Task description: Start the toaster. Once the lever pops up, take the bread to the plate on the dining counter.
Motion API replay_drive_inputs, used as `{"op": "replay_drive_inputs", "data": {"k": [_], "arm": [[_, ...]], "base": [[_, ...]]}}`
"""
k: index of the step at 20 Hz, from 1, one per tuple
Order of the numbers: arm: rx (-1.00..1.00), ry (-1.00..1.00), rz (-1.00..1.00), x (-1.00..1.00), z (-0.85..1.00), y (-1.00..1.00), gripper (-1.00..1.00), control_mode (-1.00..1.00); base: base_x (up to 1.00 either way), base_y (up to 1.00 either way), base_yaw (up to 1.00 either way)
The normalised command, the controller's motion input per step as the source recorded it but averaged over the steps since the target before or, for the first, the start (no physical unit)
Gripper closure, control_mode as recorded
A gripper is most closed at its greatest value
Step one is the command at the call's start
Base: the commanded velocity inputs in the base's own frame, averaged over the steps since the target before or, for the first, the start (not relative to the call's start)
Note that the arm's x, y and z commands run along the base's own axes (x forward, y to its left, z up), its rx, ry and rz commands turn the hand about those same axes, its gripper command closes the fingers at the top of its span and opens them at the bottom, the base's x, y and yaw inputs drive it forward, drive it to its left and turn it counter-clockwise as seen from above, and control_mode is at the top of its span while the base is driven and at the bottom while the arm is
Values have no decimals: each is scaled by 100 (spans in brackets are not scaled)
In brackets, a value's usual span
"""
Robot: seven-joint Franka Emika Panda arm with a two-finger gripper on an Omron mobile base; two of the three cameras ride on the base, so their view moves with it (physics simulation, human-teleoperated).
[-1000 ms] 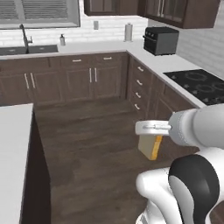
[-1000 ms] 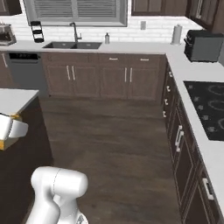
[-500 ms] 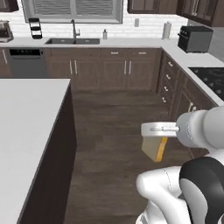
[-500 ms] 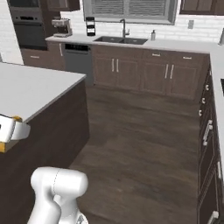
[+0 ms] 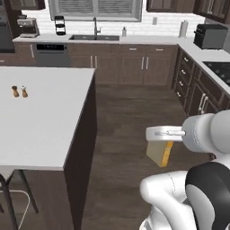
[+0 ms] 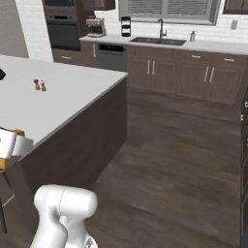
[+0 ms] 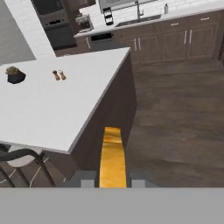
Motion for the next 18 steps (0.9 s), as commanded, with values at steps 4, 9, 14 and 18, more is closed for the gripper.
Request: {"op": "replay_drive_inputs", "data": {"k": [4, 9, 14, 18], "arm": [[0, 0, 0, 0, 0, 0, 100, 100], [0, 0, 0, 0, 0, 0, 100, 100], [0, 0, 0, 0, 0, 0, 100, 100], [0, 0, 0, 0, 0, 0, 100, 100]], "base": [[-96, 100, 6], [-71, 100, 0], [-25, 100, 0], [-3, 100, 0]]}}
